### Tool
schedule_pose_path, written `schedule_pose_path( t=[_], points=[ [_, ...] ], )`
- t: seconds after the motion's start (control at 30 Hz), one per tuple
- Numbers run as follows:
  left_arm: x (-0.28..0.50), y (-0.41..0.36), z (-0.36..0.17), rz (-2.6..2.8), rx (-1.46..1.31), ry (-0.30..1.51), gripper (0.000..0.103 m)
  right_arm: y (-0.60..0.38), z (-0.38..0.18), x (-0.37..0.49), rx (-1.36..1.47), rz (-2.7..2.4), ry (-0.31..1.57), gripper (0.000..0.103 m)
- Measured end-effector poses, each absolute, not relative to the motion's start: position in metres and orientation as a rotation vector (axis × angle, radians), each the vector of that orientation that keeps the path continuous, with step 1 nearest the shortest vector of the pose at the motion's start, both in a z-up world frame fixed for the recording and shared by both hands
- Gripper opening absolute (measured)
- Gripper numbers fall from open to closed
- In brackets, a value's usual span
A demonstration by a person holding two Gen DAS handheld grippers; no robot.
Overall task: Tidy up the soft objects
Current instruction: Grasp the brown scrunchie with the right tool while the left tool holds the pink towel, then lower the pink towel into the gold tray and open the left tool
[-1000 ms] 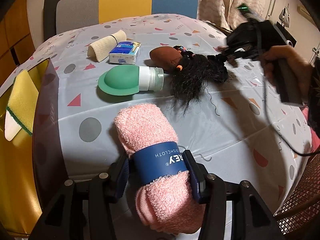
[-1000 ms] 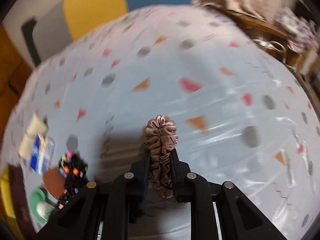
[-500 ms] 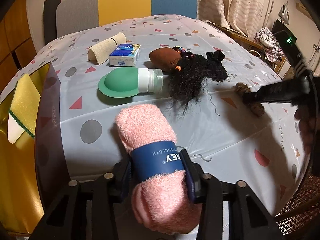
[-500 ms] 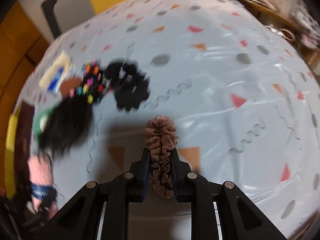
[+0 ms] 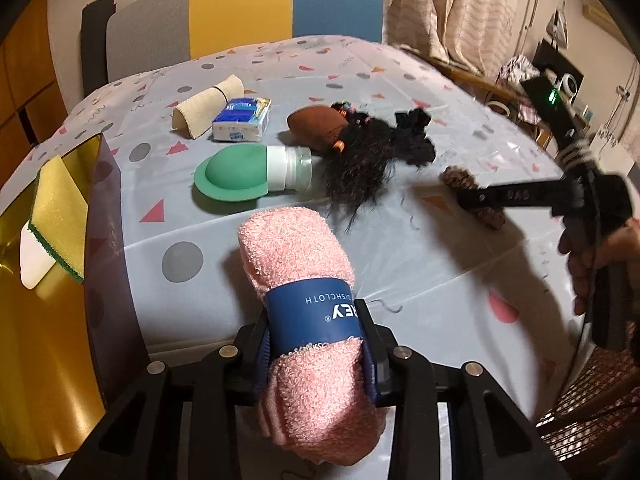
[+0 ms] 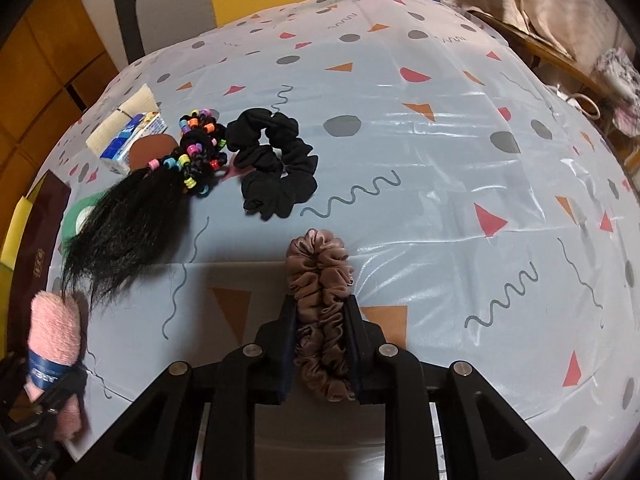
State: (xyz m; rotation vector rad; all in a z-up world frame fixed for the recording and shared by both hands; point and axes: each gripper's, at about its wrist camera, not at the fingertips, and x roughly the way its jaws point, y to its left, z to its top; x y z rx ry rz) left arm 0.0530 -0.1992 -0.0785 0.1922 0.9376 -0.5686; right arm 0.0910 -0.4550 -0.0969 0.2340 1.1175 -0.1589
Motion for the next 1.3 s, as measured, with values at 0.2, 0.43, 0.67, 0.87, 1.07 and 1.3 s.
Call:
schedule_pose_path(
  t=[0.2,0.43,0.67,0.87,1.07,1.3],
  points=[
    [0.044,-0.188,-0.048,-0.583,0.143,0.879,0.035,-0.443,-0.095,0.087,0.143,-0.155,1.111,0.023],
    [0.046,-0.138,0.002,-0.56,0.013,0.816,0.036,-0.44,-0.093,0.082,0.132,-0.152,1.107,0.022],
    [0.083,-0.04,0.015,-0.36,-0.07,0.836,0.036,-0.439,-0.094,0.084,0.117,-0.154,1.107,0.022],
    [0.139,0.039,-0.01,-0.164,-0.107,0.951,0.036,-0.439,-0.094,0.084,0.108,-0.154,1.108,0.022],
    [0.19,0.072,-0.038,-0.075,-0.159,1.046,0.036,-0.439,-0.094,0.083,0.101,-0.156,1.107,0.022],
    [0.235,0.083,-0.064,0.025,-0.158,1.117,0.044,-0.439,-0.094,0.083,0.103,-0.155,1.106,0.022]
  ],
)
